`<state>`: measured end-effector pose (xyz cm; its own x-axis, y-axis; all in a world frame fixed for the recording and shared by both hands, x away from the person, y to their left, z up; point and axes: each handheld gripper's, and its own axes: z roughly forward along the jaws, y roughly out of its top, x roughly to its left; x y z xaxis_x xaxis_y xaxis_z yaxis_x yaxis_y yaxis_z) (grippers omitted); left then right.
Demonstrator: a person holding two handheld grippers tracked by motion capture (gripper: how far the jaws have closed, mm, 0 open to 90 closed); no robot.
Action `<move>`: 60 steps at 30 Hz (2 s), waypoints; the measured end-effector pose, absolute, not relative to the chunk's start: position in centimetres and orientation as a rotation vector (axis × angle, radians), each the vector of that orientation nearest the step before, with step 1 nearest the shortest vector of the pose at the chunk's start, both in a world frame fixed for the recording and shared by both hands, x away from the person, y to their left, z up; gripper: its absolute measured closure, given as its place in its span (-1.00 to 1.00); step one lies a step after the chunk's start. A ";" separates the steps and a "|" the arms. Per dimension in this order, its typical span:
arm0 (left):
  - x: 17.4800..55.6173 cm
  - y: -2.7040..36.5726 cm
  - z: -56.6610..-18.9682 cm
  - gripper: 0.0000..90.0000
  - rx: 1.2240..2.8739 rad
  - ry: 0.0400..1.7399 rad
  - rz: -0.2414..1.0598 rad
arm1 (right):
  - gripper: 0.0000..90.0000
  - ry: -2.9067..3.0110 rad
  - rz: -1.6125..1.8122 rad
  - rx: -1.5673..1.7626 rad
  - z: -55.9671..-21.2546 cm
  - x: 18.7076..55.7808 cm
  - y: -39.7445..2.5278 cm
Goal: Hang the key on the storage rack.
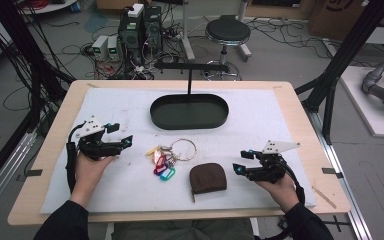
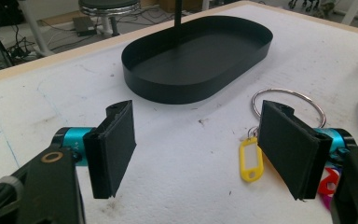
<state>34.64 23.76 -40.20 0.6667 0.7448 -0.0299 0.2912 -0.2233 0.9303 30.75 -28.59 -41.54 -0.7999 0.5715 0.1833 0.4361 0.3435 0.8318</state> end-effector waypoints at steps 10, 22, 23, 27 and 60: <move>34.6 22.7 -40.2 -0.36 1.821 0.792 0.497 | -0.20 2.519 1.430 0.874 -41.9 30.6 -27.4; 36.1 18.6 -40.3 -0.29 1.868 0.741 0.408 | -0.20 2.468 1.408 0.889 -41.6 31.0 -27.9; 36.4 18.2 -40.3 -0.29 1.878 0.737 0.392 | -0.20 2.460 1.406 0.896 -41.6 31.0 -28.1; 37.1 16.6 -40.7 -0.29 1.909 0.736 0.334 | -0.20 2.378 1.385 0.949 -41.4 31.2 -29.0; 41.9 8.0 -44.1 0.54 2.197 0.843 0.303 | -0.20 2.298 1.384 0.994 -41.1 31.7 -30.6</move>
<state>41.90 7.99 -44.08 0.7552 0.6540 -0.0441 0.4765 -0.5014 0.7222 31.66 -30.63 -41.11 -0.7241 0.6814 0.1067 0.4131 0.3046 0.8583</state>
